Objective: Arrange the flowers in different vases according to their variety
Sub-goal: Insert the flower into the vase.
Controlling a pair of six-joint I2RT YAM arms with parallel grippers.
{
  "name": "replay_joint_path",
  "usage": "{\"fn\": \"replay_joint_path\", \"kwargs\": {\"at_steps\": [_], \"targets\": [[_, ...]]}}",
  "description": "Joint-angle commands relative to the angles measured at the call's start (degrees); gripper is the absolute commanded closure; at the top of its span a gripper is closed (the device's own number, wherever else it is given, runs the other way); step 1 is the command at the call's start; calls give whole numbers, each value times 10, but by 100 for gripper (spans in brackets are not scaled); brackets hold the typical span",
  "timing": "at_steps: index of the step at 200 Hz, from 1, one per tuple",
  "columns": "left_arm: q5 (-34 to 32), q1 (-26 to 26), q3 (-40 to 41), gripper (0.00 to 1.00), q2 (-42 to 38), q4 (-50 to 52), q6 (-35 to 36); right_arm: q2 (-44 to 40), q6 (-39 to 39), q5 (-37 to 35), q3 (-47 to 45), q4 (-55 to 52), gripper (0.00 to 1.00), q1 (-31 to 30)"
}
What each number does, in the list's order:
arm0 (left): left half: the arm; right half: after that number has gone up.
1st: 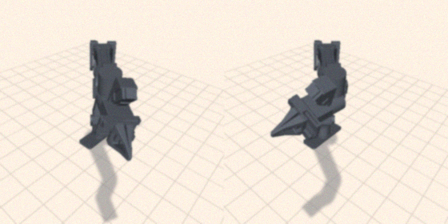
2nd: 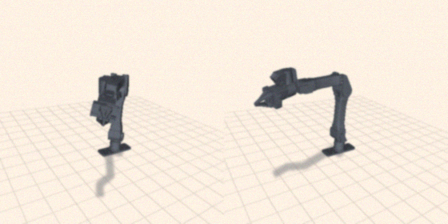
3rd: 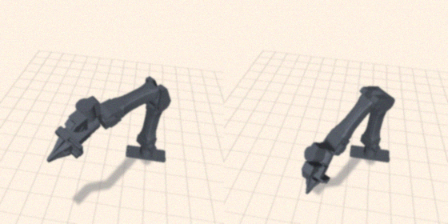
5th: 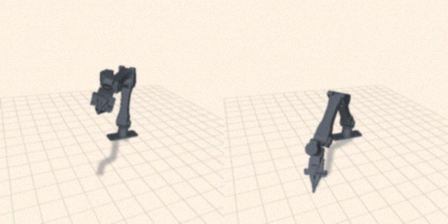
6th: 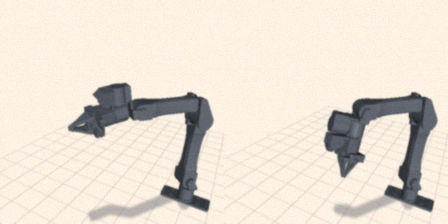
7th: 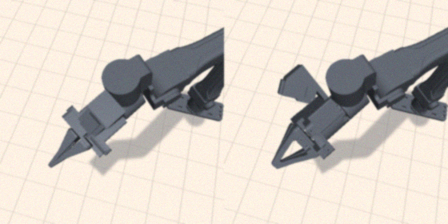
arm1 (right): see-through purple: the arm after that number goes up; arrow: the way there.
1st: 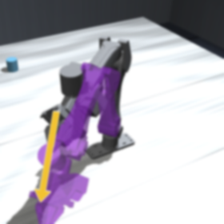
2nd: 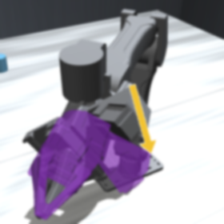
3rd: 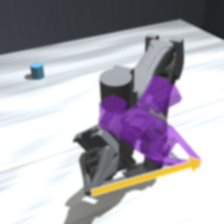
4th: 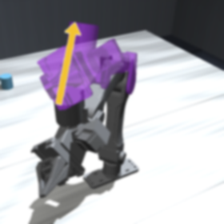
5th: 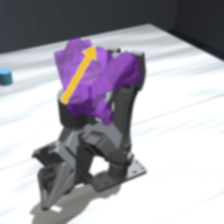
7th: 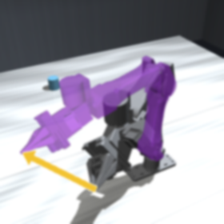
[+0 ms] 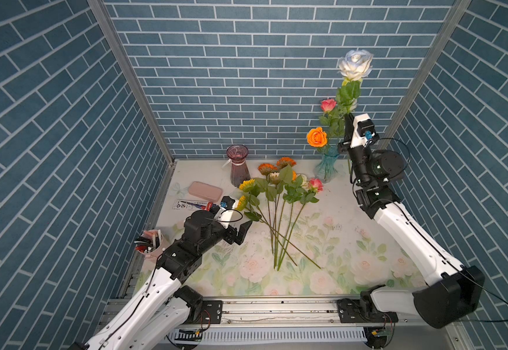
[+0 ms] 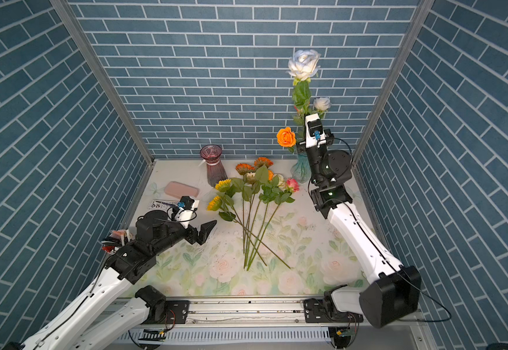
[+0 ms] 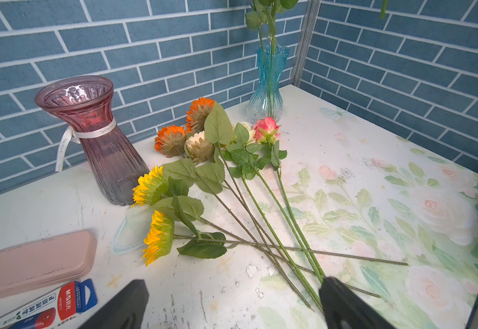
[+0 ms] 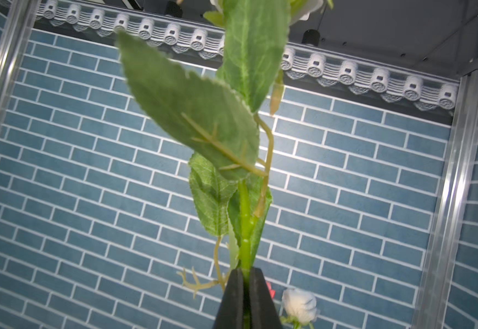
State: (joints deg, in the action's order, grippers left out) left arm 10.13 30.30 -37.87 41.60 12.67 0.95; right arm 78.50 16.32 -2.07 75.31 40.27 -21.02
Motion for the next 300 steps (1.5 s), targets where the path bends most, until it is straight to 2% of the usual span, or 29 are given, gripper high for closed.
{"fn": "replay_joint_path", "kwargs": {"at_steps": [1, 38, 93, 131, 175, 198, 228, 267, 300], "targets": [[-2, 1, 9, 0, -7, -12, 7, 54, -44, 51, 61, 91, 100, 35], [-4, 1, 13, 0, -10, -15, 12, 177, -140, 140, 149, 172, 100, 87], [-4, 1, 26, 0, -15, -26, 16, 323, -254, 172, 229, 251, 100, 126], [-11, 1, 31, 0, -10, -31, 18, 359, -268, 169, 209, 276, 100, 126], [-12, 1, 30, 0, 1, -30, 20, 346, -250, 166, 132, 279, 100, 127], [-12, 1, 28, 0, 2, -29, 20, 324, -221, 142, 89, 236, 100, 126], [-12, 2, 29, 0, 2, -30, 21, 295, -163, 89, 73, 115, 100, 126], [-8, 1, 26, 0, 4, -29, 21, 280, -117, 67, 105, -31, 83, 126], [-10, 1, 25, 0, 0, -28, 19, 278, -98, 54, 154, -184, 81, 126]]}}
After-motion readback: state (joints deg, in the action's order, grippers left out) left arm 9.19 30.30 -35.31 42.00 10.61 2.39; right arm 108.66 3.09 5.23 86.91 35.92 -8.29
